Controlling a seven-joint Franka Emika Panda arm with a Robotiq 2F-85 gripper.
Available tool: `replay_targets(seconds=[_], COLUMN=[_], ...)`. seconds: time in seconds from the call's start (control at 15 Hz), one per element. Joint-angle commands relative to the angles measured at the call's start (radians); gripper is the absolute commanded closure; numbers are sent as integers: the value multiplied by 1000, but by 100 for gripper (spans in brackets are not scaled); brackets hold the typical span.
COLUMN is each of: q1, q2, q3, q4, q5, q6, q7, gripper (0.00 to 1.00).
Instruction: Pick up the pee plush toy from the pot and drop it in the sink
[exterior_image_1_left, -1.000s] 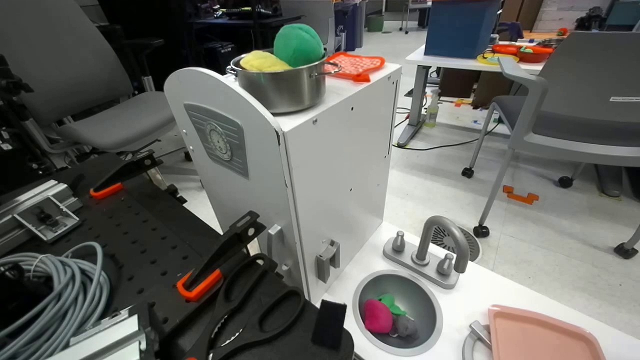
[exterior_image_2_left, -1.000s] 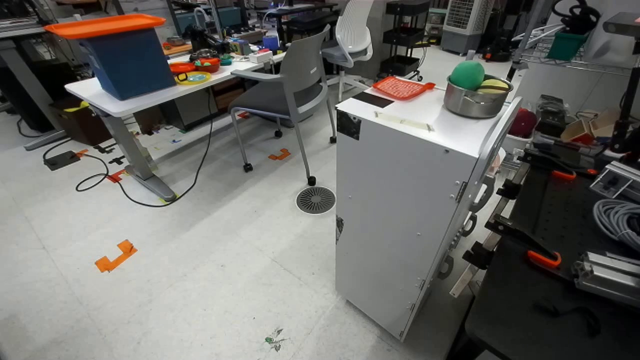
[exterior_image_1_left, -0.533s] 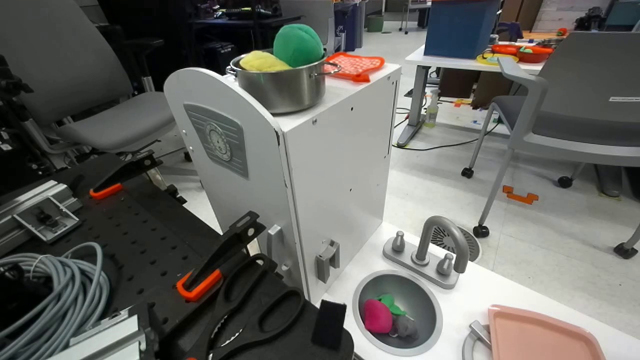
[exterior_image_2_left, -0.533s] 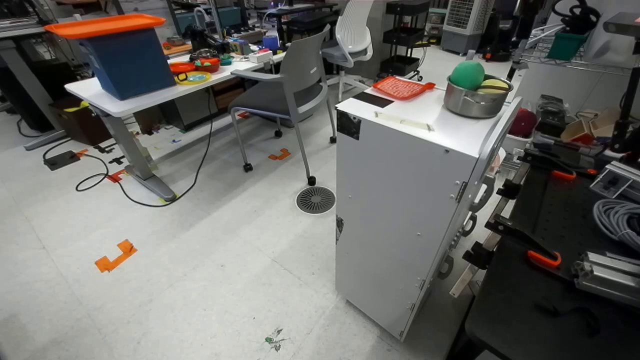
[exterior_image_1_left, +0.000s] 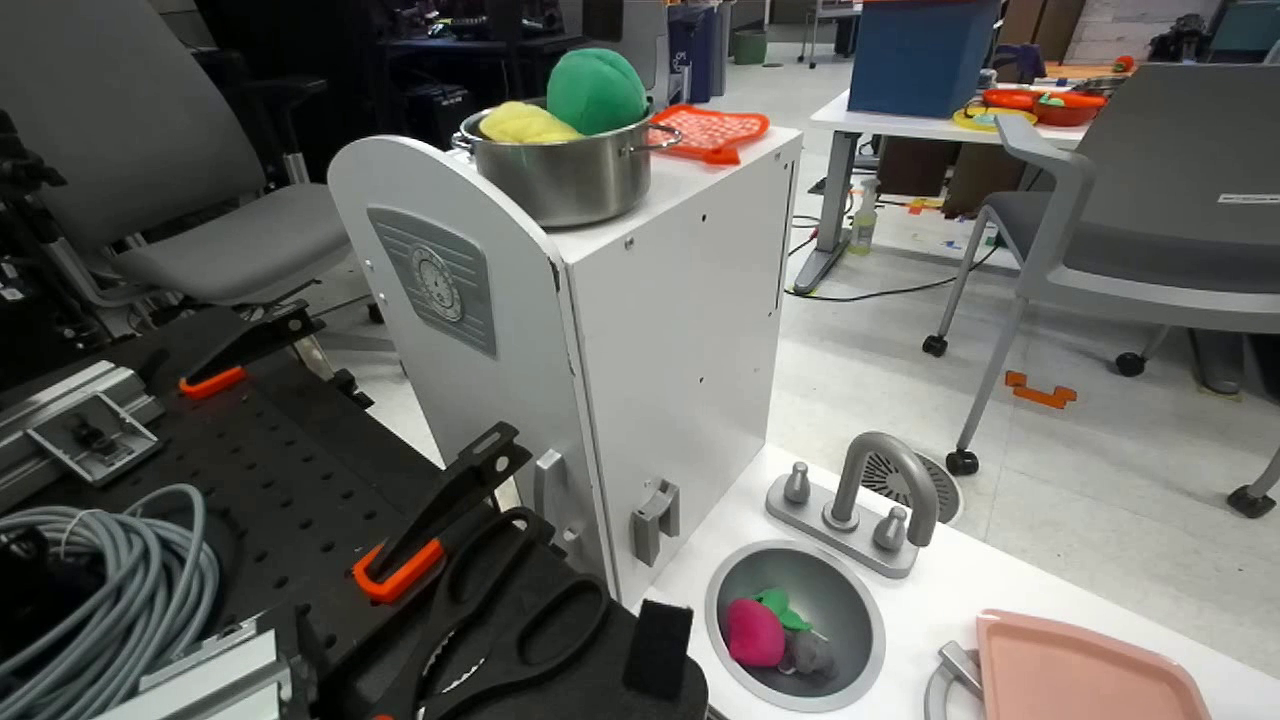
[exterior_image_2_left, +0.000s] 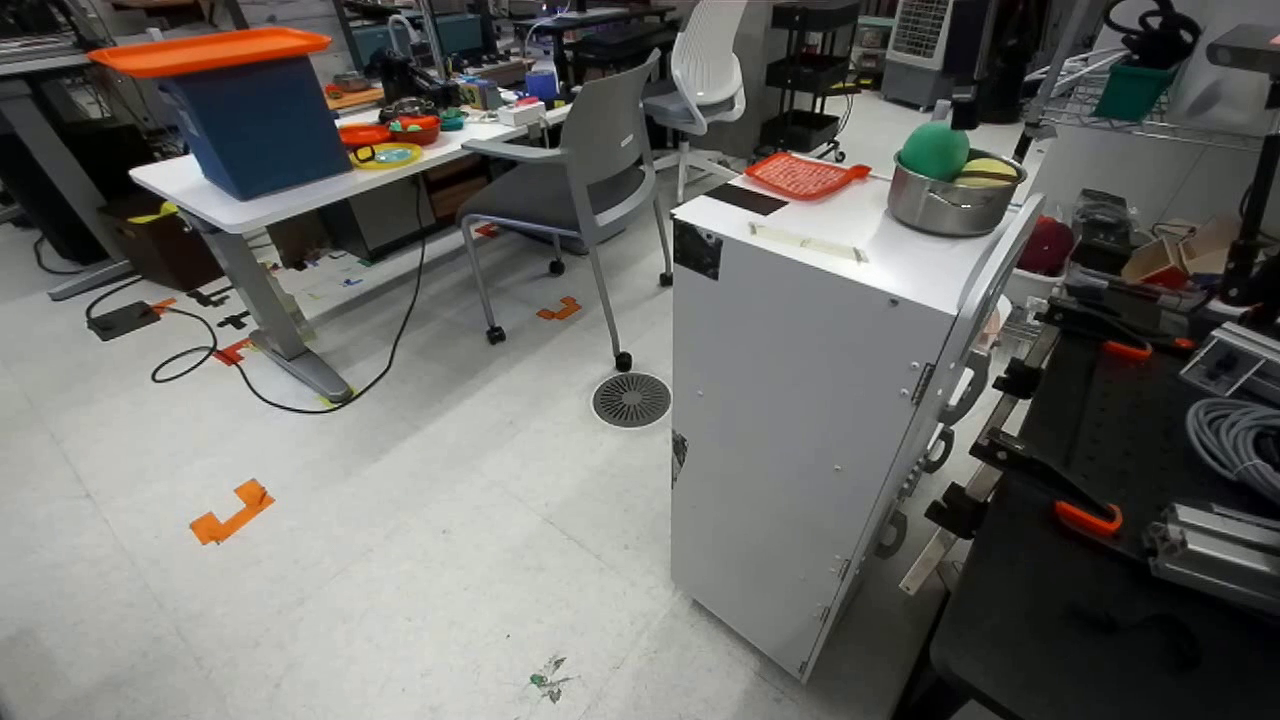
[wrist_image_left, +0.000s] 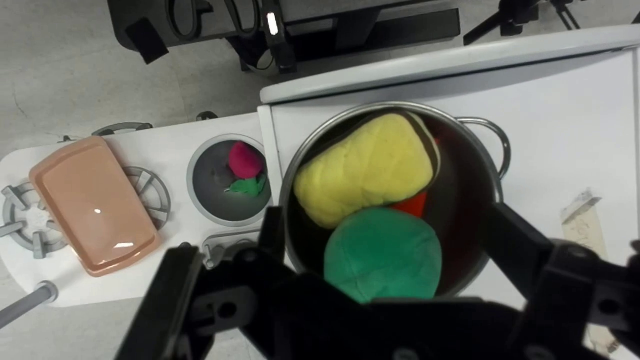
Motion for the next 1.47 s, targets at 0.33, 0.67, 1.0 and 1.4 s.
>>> replay_targets(seconds=[0.33, 0.67, 1.0, 1.4], q1=[5, 5, 4, 4], q2=[60, 75, 72, 72], q3=[1, -2, -2, 0], q4=[39, 45, 47, 50], q5=[-11, -14, -11, -7], q6=[2, 12, 15, 19], q7=[11, 17, 14, 7], gripper=[0, 34, 73, 100])
